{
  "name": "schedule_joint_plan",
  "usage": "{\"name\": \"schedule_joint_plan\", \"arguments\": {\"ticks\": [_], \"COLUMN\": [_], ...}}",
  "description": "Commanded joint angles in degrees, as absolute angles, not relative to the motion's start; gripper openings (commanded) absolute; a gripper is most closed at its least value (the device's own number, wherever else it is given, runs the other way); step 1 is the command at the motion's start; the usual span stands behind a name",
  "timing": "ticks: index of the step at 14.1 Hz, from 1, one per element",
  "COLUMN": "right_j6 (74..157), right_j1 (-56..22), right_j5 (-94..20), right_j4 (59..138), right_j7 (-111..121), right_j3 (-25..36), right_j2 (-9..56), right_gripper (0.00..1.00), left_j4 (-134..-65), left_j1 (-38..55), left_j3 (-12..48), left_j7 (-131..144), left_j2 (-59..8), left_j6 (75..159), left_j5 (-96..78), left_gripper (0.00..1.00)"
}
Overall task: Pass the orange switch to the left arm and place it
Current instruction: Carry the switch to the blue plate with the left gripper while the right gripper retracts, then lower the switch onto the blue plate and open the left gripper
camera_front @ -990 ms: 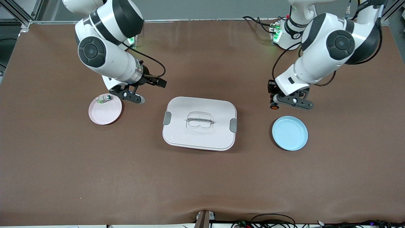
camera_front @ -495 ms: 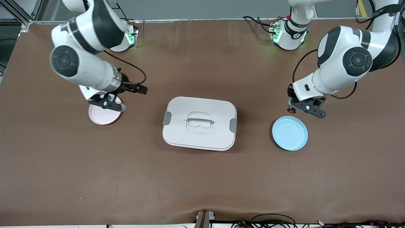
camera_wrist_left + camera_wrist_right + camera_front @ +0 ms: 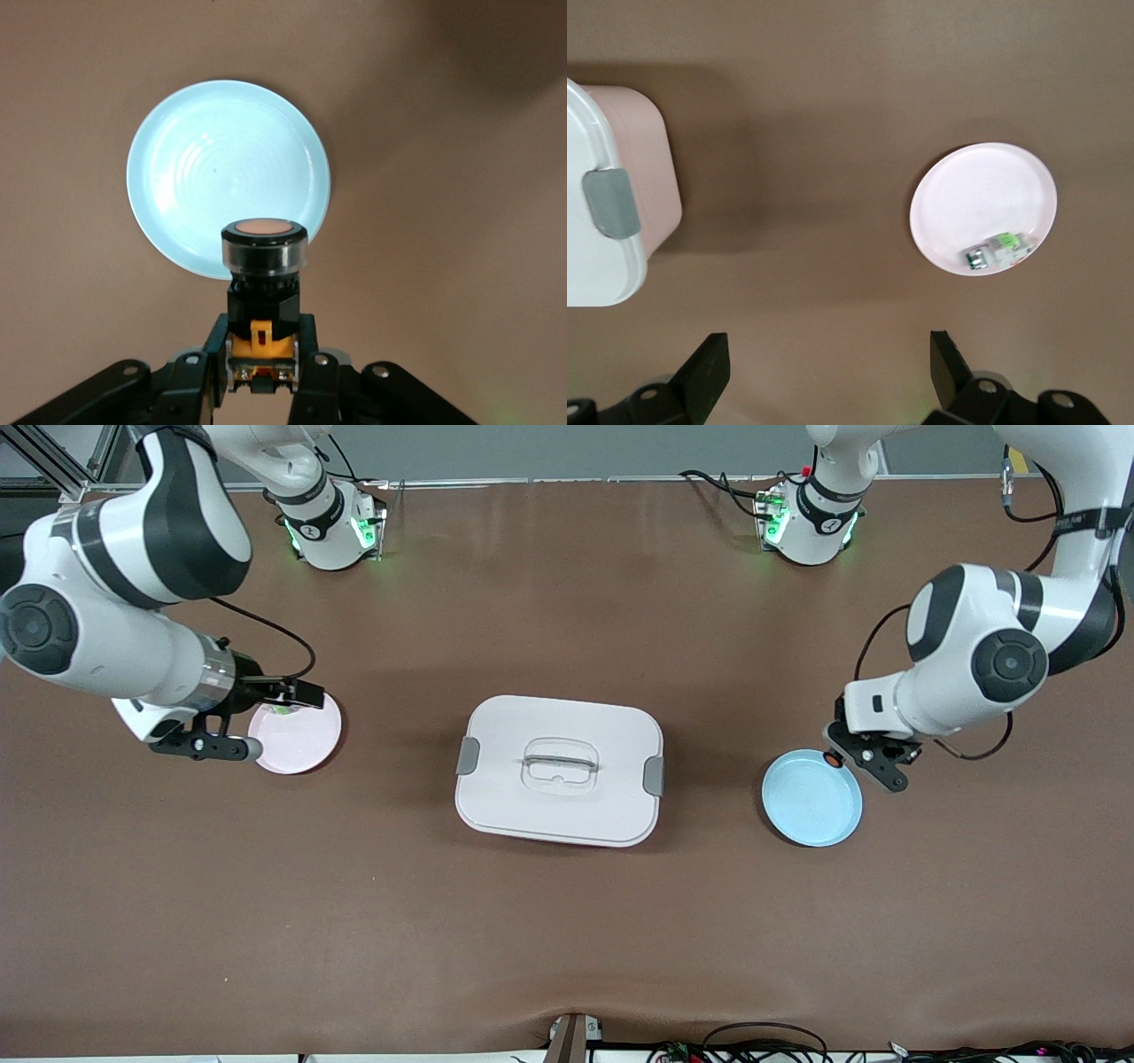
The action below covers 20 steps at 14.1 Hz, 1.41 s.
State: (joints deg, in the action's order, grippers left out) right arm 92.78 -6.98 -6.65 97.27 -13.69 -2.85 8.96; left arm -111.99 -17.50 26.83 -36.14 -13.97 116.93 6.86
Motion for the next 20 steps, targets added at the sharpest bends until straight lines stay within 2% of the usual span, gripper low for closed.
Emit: {"name": "schedule_joint_plan", "arguments": {"ticks": [1,7,10,14,15,17,18,19,20], "right_j6": [92.8,90.7,89.2,89.0,89.1,88.6,88.7,88.7,88.9], "right_j1": [-2.9,-2.0,-0.4,0.6,0.7,0.7,0.7,0.7,0.7], "right_j5": [-4.5,-2.8,-1.7,-0.1,-0.1,0.3,1.3,1.7,1.7], "right_j4": [98.4,98.2,96.3,91.9,90.9,89.7,89.7,90.2,91.9], "right_j7": [-7.7,2.4,2.5,2.4,2.5,2.5,2.6,2.5,2.5], "right_j3": [-4.6,1.8,2.4,2.4,2.5,2.4,2.4,2.3,2.3], "right_j2": [7.1,5.4,5.0,5.5,5.5,5.3,4.8,3.5,1.7], "right_gripper": [1.0,1.0,1.0,1.0,1.0,1.0,1.0,1.0,1.0], "left_j4": [-113.6,-114.8,-116.4,-116.5,-116.3,-115.8,-115.7,-115.1,-114.7], "left_j1": [-20.1,-20.2,-20.1,-20.1,-19.9,-19.4,-19.3,-19.3,-19.2], "left_j3": [27.3,27.5,27.4,27.4,27.4,27.4,27.4,27.5,27.7], "left_j7": [-45.8,-49.7,-49.8,-49.7,-49.7,-49.1,-49.0,-49.0,-48.5], "left_j2": [-17.9,-24.8,-27.9,-31.0,-31.4,-31.6,-31.6,-31.8,-31.6], "left_j6": [124.1,133.3,138.7,140.5,140.5,140.4,140.4,140.4,140.1], "left_j5": [8.1,21.3,24.3,26.7,26.7,26.7,26.7,26.7,26.5], "left_gripper": [0.01,0.04,0.04,0.04,0.09,0.5,0.83,1.0,1.0]}}
